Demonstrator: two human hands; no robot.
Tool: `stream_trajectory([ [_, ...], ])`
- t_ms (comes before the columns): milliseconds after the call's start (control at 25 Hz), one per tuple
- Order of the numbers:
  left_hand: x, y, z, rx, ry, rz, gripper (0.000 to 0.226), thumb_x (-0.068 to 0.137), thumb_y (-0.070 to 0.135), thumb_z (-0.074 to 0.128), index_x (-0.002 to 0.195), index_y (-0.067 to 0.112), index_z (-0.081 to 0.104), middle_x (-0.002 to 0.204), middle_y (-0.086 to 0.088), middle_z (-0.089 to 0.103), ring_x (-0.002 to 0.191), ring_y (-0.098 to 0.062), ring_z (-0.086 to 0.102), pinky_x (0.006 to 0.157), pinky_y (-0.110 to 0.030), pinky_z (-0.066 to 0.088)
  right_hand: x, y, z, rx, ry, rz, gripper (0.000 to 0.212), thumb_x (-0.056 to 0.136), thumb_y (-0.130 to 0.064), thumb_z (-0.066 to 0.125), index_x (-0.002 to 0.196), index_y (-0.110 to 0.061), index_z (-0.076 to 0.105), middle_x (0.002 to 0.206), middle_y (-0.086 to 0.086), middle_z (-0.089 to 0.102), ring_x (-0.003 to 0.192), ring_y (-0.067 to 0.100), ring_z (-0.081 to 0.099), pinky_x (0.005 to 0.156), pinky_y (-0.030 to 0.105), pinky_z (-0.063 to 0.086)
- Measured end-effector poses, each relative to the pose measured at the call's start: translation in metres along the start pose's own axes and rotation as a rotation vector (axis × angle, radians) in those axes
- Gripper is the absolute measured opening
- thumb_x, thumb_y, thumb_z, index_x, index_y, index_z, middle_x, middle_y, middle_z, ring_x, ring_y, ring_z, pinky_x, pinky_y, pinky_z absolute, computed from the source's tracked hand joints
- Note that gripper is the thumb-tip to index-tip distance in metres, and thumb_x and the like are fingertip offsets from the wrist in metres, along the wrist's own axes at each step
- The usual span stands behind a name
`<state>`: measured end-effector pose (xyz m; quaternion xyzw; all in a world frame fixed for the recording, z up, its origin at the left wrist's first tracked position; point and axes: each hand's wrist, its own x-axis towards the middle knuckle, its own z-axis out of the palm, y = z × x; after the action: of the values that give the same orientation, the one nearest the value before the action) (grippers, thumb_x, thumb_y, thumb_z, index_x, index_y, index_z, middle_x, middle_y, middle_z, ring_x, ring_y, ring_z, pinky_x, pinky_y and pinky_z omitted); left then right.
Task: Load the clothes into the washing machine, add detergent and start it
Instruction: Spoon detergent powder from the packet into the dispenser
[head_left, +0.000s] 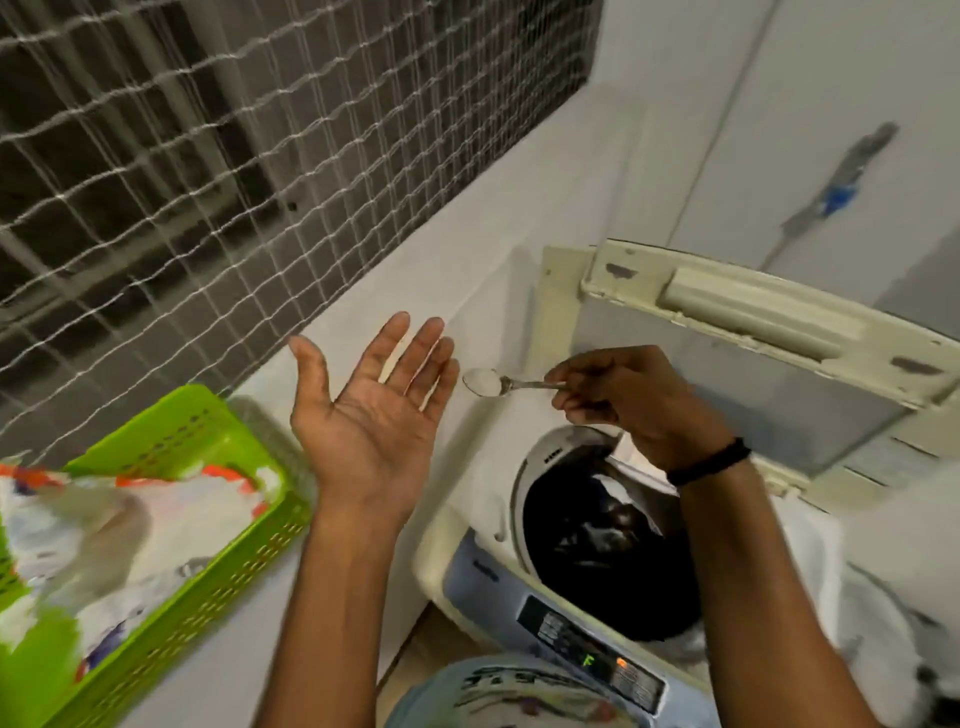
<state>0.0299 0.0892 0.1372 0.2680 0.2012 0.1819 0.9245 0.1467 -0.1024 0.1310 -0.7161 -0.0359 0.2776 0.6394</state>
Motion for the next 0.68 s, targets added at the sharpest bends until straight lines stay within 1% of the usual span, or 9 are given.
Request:
stream_trajectory([
  [160, 0.051, -0.076, 0.000, -0.024, 0.046, -0.292, 0.083, 0.084, 0.074, 0.051, 0.134, 0.008, 0.059, 0.133, -0.020, 0.062, 0.127, -0.035, 0.057, 0.110, -0.046, 0.042, 0.014, 0.044, -0.061, 0.068, 0.184, 0.088, 0.026, 0.091, 0.017, 0.042, 0.096, 0.011, 0.066, 0.064, 0.015, 0.065, 0.048, 0.011, 0.063, 0.054, 0.018, 0.056],
  [320, 0.096, -0.167, -0.016, 0.042, 0.166, -0.539, 0.084, 0.082, 0.074, 0.052, 0.130, 0.005, 0.061, 0.131, -0.021, 0.063, 0.117, -0.035, 0.061, 0.104, -0.044, 0.046, 0.028, 0.103, -0.115, 0.206, 0.369, 0.166, 0.027, 0.093, 0.016, 0.042, 0.087, 0.006, 0.067, 0.072, 0.015, 0.062, 0.054, 0.013, 0.065, 0.053, 0.018, 0.053],
  [400, 0.114, -0.212, -0.027, 0.091, 0.216, -0.651, 0.087, 0.083, 0.075, 0.050, 0.133, 0.005, 0.059, 0.128, -0.022, 0.065, 0.113, -0.036, 0.062, 0.097, -0.044, 0.050, 0.037, 0.134, -0.138, 0.249, 0.461, 0.229, 0.026, 0.093, 0.015, 0.042, 0.087, 0.005, 0.066, 0.073, 0.013, 0.063, 0.051, 0.009, 0.066, 0.049, 0.016, 0.053],
  [480, 0.128, -0.250, -0.039, 0.154, 0.252, -0.742, 0.088, 0.084, 0.075, 0.047, 0.135, 0.005, 0.057, 0.127, -0.022, 0.064, 0.109, -0.036, 0.062, 0.091, -0.044, 0.052, 0.047, 0.165, -0.156, 0.256, 0.550, 0.292, 0.022, 0.093, 0.013, 0.045, 0.089, 0.007, 0.066, 0.073, 0.014, 0.065, 0.047, 0.007, 0.064, 0.048, 0.016, 0.054],
  [560, 0.138, -0.281, -0.048, 0.205, 0.292, -0.813, 0.086, 0.086, 0.075, 0.046, 0.137, 0.006, 0.054, 0.128, -0.023, 0.060, 0.108, -0.036, 0.059, 0.091, -0.044, 0.051, 0.055, 0.197, -0.167, 0.245, 0.631, 0.335, 0.017, 0.092, 0.010, 0.050, 0.096, 0.011, 0.067, 0.072, 0.018, 0.064, 0.046, 0.010, 0.061, 0.049, 0.017, 0.054],
  [640, 0.144, -0.304, -0.057, 0.234, 0.351, -0.864, 0.084, 0.086, 0.073, 0.048, 0.140, 0.009, 0.050, 0.131, -0.024, 0.052, 0.114, -0.036, 0.055, 0.094, -0.046, 0.049, 0.063, 0.227, -0.170, 0.217, 0.699, 0.373, 0.015, 0.091, 0.006, 0.057, 0.095, 0.008, 0.070, 0.070, 0.017, 0.066, 0.048, 0.011, 0.060, 0.051, 0.016, 0.055],
  [680, 0.147, -0.314, -0.061, 0.240, 0.378, -0.880, 0.084, 0.086, 0.073, 0.049, 0.142, 0.011, 0.047, 0.136, -0.024, 0.047, 0.120, -0.037, 0.052, 0.097, -0.047, 0.047, 0.065, 0.238, -0.168, 0.196, 0.726, 0.384, 0.014, 0.092, 0.004, 0.058, 0.092, 0.004, 0.072, 0.067, 0.013, 0.068, 0.048, 0.010, 0.060, 0.052, 0.016, 0.055],
])
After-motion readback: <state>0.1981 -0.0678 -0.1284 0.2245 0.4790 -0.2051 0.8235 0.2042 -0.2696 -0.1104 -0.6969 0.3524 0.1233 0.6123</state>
